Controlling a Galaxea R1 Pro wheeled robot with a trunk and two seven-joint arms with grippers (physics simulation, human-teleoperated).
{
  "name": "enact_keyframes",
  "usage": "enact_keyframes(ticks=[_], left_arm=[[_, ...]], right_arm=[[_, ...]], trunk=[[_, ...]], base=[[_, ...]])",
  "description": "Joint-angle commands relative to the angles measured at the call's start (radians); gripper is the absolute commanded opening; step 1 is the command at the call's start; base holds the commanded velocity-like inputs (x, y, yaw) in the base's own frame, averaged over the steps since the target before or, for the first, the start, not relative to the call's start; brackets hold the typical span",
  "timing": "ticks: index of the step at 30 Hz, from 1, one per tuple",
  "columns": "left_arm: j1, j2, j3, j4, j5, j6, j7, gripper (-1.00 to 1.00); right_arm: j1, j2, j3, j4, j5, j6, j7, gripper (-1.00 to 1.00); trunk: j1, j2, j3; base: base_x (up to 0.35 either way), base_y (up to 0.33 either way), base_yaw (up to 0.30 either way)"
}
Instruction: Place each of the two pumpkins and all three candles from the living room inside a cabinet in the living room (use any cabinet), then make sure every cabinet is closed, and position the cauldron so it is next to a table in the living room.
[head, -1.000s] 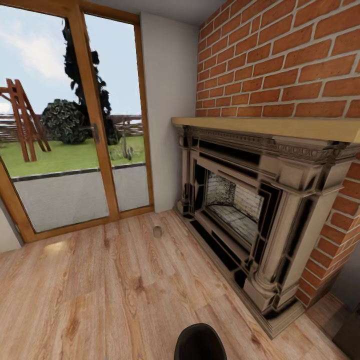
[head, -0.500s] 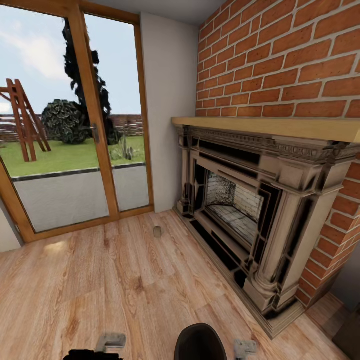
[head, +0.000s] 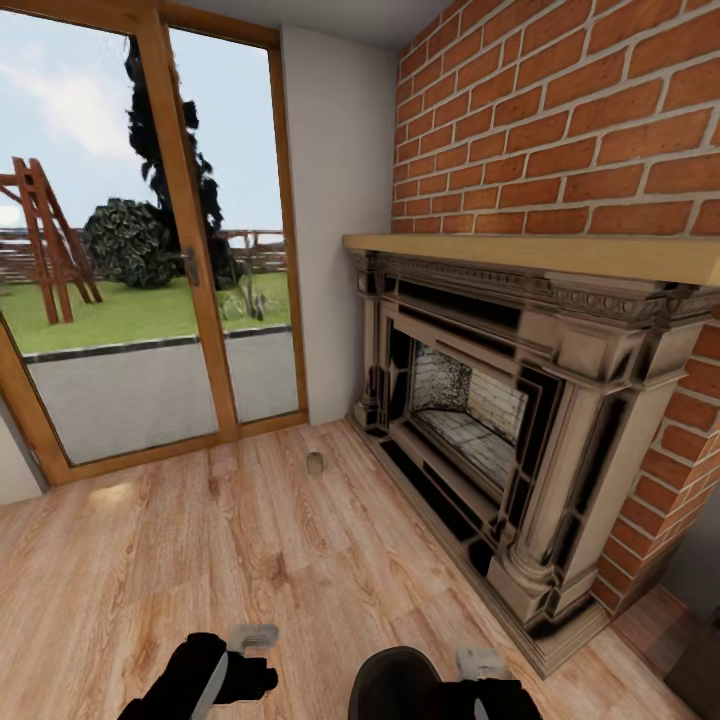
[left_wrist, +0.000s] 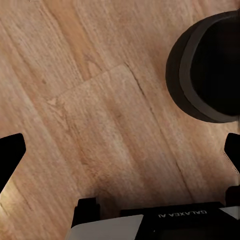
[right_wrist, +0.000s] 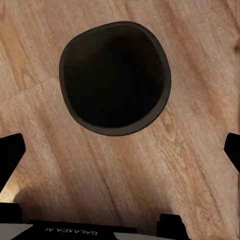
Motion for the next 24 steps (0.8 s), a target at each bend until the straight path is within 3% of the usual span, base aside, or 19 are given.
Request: enact_keyframes(ticks=[1,4,9,15,19,21,24], left_arm=[[-0.026,-0.01,0.0,0.03,0.001,-0.006,0.008,1.0],[-0.076,-0.033,0.0,0.101,0.0,-0.049,0.038,1.0],[-0.162,-0.055,0.0,0.245,-0.002,-0.132,0.092,1.0],[-0.195,-0.076,0.0,0.338,-0.004,-0.211,0.114,1.0],[-0.199,-0.085,0.0,0.379,-0.004,-0.26,0.15,1.0],[-0.2,-0.09,0.0,0.452,-0.004,-0.353,0.201,1.0],[-0.201,-0.096,0.0,0.518,-0.004,-0.435,0.227,1.0]], right_arm=[[-0.052,0.001,0.0,0.074,-0.001,0.0,-0.016,1.0],[-0.143,0.005,-0.002,0.222,-0.002,-0.055,-0.053,1.0],[-0.215,0.008,-0.008,0.373,-0.002,-0.149,-0.095,1.0],[-0.232,0.008,-0.011,0.43,-0.003,-0.181,-0.128,1.0],[-0.234,0.008,-0.014,0.479,-0.003,-0.245,-0.137,1.0],[-0.235,0.009,-0.015,0.508,-0.003,-0.279,-0.14,1.0],[-0.235,0.009,-0.016,0.52,-0.003,-0.294,-0.141,1.0]], trunk=[[0.0,-0.001,-0.001],[0.0,-0.001,-0.001],[0.0,-0.001,-0.001],[0.0,-0.001,-0.001],[0.0,-0.001,-0.001],[0.0,-0.001,-0.001],[0.0,-0.001,-0.001]], base=[[0.0,0.0,0.0],[0.0,0.0,0.0],[0.0,0.0,0.0],[0.0,0.0,0.0],[0.0,0.0,0.0],[0.0,0.0,0.0],[0.0,0.0,0.0]])
